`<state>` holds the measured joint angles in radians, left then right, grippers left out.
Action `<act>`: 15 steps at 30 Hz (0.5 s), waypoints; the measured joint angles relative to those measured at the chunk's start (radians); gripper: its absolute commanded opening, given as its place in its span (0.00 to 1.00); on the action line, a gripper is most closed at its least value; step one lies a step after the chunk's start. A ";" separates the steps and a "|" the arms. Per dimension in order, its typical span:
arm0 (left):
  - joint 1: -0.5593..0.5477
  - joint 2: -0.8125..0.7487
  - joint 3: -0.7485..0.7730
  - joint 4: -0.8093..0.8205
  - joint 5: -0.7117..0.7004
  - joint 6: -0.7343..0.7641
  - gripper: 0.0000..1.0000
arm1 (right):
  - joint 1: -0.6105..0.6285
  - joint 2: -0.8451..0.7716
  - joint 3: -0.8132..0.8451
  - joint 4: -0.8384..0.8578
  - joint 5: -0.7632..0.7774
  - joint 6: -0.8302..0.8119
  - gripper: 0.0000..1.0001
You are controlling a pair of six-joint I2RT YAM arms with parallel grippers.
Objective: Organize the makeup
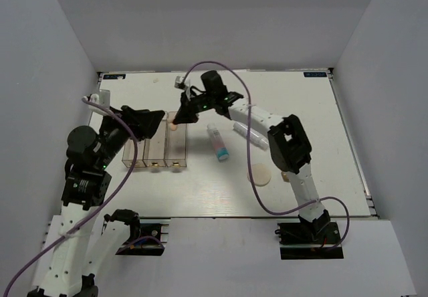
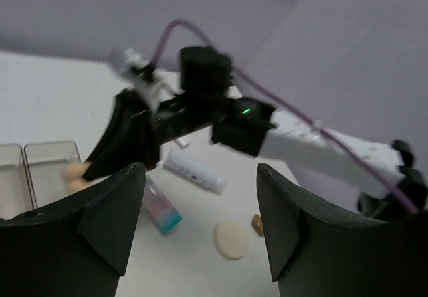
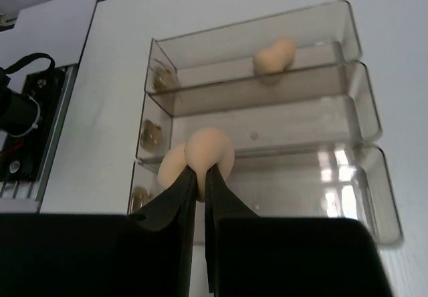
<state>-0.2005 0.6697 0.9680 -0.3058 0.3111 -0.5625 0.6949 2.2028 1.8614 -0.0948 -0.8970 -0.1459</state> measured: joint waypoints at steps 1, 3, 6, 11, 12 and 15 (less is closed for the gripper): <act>0.000 -0.016 0.012 0.005 0.003 0.000 0.77 | 0.025 0.027 0.011 0.050 -0.001 0.039 0.04; 0.000 -0.048 0.023 0.012 0.006 0.000 0.77 | 0.069 0.070 0.022 0.145 -0.002 0.102 0.04; 0.001 -0.090 0.028 0.013 0.008 0.000 0.77 | 0.134 0.142 0.068 0.259 0.008 0.175 0.03; 0.009 -0.130 0.031 -0.019 0.008 -0.003 0.77 | 0.228 0.224 0.133 0.404 0.072 0.222 0.00; 0.009 -0.134 0.031 -0.031 0.008 -0.004 0.77 | 0.240 0.234 0.142 0.418 0.086 0.222 0.00; 0.009 -0.135 0.031 -0.051 0.008 -0.007 0.77 | 0.277 0.267 0.178 0.455 0.156 0.214 0.00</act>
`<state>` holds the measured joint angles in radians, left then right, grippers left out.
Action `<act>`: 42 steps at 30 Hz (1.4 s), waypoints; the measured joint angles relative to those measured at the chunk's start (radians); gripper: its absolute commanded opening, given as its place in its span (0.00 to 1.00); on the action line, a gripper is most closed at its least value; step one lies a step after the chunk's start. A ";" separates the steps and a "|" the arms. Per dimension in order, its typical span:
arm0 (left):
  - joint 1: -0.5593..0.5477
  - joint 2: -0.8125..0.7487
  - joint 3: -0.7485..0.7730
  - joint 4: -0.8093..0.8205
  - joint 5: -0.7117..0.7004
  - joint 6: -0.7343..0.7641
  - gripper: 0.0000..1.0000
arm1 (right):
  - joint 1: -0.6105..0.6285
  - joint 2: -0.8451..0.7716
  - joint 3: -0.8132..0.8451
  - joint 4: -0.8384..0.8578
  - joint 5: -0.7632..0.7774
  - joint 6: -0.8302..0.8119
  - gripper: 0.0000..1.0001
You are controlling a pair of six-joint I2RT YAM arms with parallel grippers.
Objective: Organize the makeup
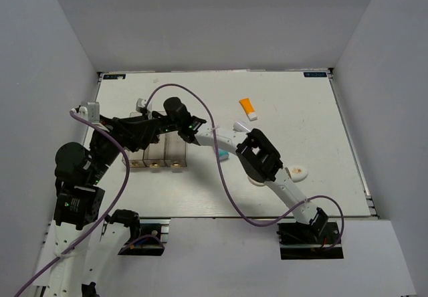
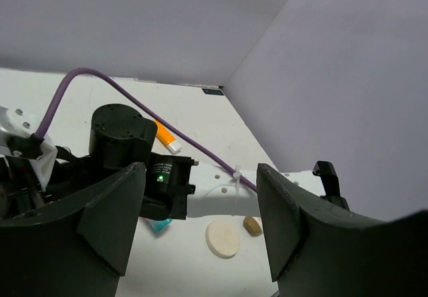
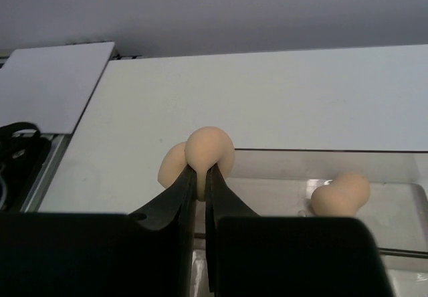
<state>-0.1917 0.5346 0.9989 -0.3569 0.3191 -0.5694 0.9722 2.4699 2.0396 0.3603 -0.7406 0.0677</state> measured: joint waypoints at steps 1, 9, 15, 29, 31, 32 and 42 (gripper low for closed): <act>0.000 0.000 0.000 -0.007 0.000 0.000 0.77 | 0.009 0.008 0.008 0.010 0.026 -0.005 0.00; 0.000 0.001 0.000 -0.035 0.000 0.000 0.77 | 0.033 0.064 0.032 0.026 0.191 -0.080 0.36; 0.000 0.003 0.000 -0.035 0.000 -0.001 0.77 | 0.029 0.067 0.031 0.007 0.217 -0.125 0.69; 0.000 0.105 0.065 -0.016 0.096 -0.028 0.39 | -0.046 -0.076 -0.103 -0.028 0.237 -0.074 0.00; 0.000 0.135 0.064 0.006 0.142 -0.038 0.31 | -0.101 -0.146 -0.146 -0.060 0.240 -0.056 0.00; 0.000 0.154 0.064 0.015 0.165 -0.043 0.29 | -0.140 -0.190 -0.175 -0.083 0.241 -0.049 0.00; -0.056 0.424 0.001 0.044 0.322 -0.056 0.36 | -0.652 -0.676 -0.600 -0.355 0.268 -0.087 0.58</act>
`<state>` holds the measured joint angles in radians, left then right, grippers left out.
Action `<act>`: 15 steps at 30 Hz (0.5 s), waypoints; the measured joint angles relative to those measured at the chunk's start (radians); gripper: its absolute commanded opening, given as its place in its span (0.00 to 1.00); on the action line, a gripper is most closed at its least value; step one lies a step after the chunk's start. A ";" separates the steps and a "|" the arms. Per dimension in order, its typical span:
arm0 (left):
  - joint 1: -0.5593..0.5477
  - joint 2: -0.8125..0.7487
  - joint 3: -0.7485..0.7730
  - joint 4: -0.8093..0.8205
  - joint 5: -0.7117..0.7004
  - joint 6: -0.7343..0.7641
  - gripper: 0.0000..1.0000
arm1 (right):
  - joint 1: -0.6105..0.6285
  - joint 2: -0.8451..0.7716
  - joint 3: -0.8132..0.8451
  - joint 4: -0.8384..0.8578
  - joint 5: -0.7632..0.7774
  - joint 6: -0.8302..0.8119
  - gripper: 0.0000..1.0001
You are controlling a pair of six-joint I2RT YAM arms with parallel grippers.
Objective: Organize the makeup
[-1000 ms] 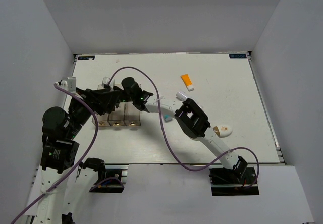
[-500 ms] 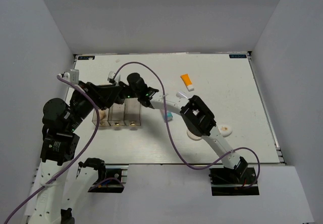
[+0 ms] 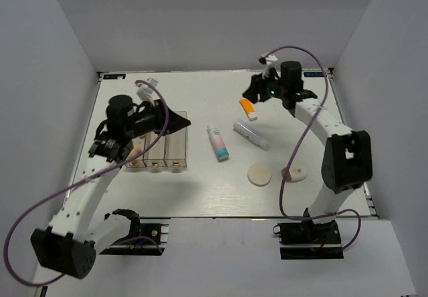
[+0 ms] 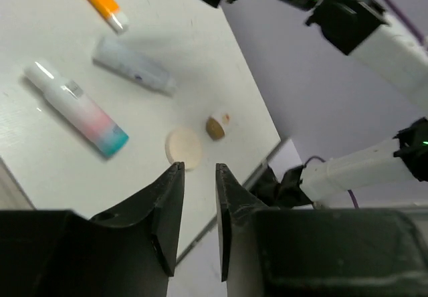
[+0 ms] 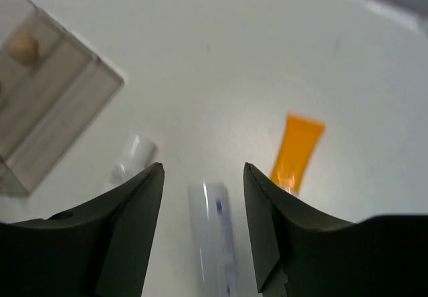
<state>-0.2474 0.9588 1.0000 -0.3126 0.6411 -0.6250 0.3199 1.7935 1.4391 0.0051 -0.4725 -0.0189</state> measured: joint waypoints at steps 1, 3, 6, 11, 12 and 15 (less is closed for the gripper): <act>-0.024 0.040 0.000 -0.003 0.002 0.000 0.38 | -0.028 -0.043 -0.056 -0.018 0.003 -0.004 0.57; -0.077 0.124 0.002 -0.003 -0.005 0.007 0.43 | -0.069 -0.135 -0.177 -0.058 0.002 -0.016 0.48; -0.220 0.300 0.064 -0.038 -0.051 0.029 0.54 | -0.122 -0.258 -0.329 -0.110 -0.001 -0.037 0.17; -0.460 0.649 0.311 -0.140 -0.164 0.090 0.65 | -0.243 -0.401 -0.466 -0.149 0.015 -0.032 0.03; -0.496 0.711 0.361 -0.158 -0.189 0.104 0.66 | -0.267 -0.421 -0.482 -0.150 0.020 -0.030 0.03; -0.586 0.856 0.467 -0.221 -0.259 0.146 0.67 | -0.326 -0.462 -0.520 -0.154 0.025 -0.017 0.06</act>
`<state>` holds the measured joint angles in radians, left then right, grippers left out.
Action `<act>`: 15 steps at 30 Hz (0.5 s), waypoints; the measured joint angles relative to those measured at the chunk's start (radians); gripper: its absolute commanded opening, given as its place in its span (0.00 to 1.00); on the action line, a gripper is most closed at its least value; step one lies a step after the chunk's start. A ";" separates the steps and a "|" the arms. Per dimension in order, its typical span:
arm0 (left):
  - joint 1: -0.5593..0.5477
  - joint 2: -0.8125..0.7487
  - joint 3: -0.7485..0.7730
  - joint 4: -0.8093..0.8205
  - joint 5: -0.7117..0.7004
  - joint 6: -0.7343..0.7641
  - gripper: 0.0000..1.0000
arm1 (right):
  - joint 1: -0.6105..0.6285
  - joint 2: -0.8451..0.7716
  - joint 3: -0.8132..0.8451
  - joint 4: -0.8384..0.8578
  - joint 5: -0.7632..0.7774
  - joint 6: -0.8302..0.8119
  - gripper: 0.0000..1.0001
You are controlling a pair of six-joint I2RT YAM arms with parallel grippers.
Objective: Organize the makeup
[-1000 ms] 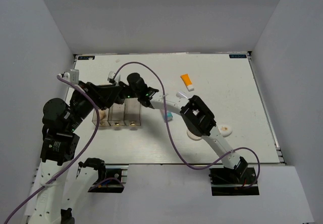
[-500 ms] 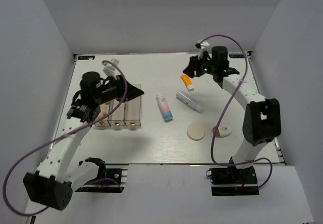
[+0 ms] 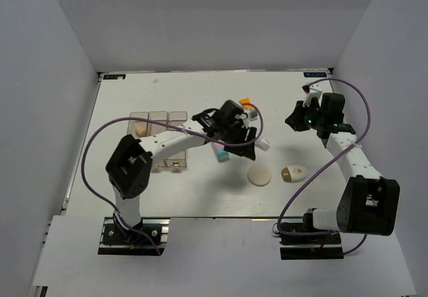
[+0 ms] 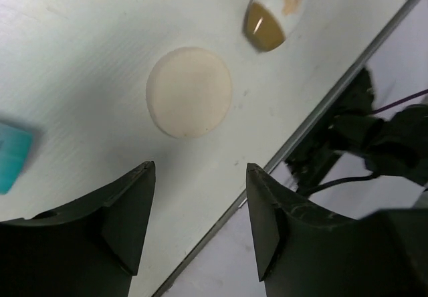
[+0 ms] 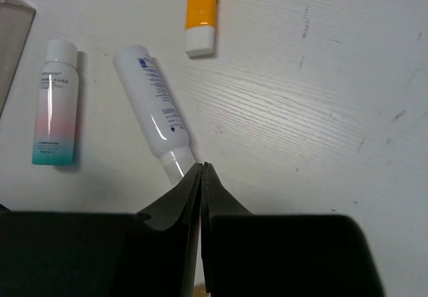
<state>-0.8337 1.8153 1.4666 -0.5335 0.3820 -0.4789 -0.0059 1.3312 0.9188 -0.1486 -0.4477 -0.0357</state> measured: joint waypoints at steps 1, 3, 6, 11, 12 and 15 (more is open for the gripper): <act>-0.023 0.032 0.018 -0.016 -0.015 0.011 0.67 | -0.015 -0.008 -0.008 -0.003 0.000 0.003 0.07; -0.059 0.098 0.058 -0.059 -0.043 0.033 0.67 | -0.048 -0.022 -0.023 -0.008 -0.002 0.009 0.08; -0.092 0.204 0.140 -0.117 -0.081 0.060 0.67 | -0.086 -0.031 -0.038 -0.010 -0.008 0.017 0.08; -0.123 0.347 0.269 -0.186 -0.156 0.087 0.68 | -0.119 -0.039 -0.057 -0.010 -0.034 0.043 0.08; -0.126 0.365 0.283 -0.202 -0.167 0.090 0.68 | -0.122 -0.042 -0.062 -0.010 -0.041 0.048 0.08; -0.130 0.390 0.298 -0.227 -0.182 0.097 0.68 | -0.130 -0.049 -0.068 -0.011 -0.059 0.059 0.08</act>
<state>-0.9638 2.2051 1.7641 -0.7601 0.1997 -0.3817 -0.1364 1.2819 0.8509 -0.1600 -0.5064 0.0235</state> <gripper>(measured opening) 0.682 0.077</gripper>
